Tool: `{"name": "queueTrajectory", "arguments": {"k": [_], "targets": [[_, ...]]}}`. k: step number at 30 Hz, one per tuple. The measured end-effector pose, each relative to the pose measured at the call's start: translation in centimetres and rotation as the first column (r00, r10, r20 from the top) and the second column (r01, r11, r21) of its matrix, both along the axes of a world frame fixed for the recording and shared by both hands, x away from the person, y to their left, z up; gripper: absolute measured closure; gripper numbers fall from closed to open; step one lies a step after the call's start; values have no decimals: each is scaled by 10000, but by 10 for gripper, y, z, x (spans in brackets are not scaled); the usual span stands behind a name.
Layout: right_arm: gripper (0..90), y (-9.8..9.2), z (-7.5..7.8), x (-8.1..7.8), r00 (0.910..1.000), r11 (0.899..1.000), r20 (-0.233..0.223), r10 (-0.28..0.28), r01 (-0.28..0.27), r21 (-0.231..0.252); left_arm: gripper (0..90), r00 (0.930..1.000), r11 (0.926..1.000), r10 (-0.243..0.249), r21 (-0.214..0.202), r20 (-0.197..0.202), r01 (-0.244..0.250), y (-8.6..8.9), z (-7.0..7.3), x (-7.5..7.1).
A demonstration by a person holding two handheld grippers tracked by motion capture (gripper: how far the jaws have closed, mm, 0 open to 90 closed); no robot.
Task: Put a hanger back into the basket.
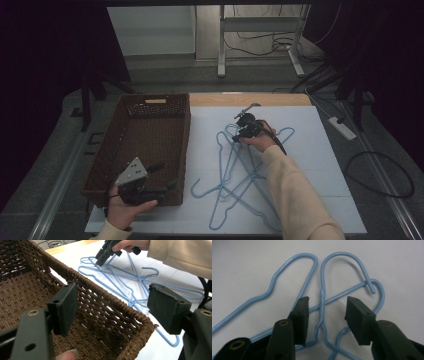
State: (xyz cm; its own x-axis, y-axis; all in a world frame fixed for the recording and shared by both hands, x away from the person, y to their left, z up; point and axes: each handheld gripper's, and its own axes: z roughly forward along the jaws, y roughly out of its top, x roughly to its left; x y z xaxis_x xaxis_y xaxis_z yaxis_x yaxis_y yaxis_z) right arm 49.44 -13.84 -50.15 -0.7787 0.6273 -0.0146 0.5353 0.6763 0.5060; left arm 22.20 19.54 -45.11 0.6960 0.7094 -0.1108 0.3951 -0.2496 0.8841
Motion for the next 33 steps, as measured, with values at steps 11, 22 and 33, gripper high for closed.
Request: {"name": "queueTrajectory", "arguments": {"k": [11,22,33], "targets": [[795,5,-4,3,9996,9991,-284,73,-85,-408,256,10000,10000,-10,19,-15,10,-1,0,0],[861,6,5,-8,9992,9980,79,386,-382,-507,256,10000,10000,39,4,23,-39,-1,0,0],[867,-17,47,-35,9919,9977,1270,-35,-51,674,256,10000,10000,40,38,-12,-40,-2,-1,0]]}}
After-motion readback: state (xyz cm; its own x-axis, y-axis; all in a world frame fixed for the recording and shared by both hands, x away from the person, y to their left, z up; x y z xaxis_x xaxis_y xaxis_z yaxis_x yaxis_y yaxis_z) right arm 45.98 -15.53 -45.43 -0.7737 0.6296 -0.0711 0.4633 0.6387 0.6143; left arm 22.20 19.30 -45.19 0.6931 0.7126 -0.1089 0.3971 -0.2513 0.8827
